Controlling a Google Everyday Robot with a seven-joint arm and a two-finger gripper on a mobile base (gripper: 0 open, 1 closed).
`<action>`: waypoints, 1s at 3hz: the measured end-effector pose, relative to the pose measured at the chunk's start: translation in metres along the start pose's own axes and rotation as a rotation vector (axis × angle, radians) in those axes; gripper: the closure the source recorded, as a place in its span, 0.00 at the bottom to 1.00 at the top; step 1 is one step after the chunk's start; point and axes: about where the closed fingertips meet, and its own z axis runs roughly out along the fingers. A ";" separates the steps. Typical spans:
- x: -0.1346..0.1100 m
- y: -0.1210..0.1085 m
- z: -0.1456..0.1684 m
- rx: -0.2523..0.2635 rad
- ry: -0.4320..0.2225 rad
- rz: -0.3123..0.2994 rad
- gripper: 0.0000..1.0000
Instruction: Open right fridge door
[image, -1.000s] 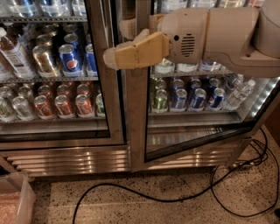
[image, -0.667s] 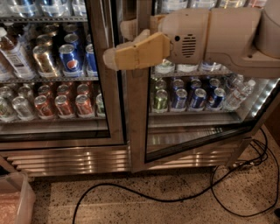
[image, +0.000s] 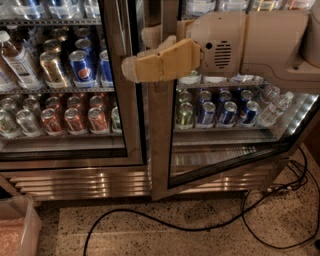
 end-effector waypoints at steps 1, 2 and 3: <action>0.000 0.001 0.000 0.000 0.000 0.000 0.00; 0.001 0.005 -0.004 0.016 0.008 0.004 0.00; 0.003 0.009 -0.008 0.023 0.014 0.020 0.00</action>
Offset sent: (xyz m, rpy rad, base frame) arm -0.1984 -0.3096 -0.0214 -0.3658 0.1853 -0.7035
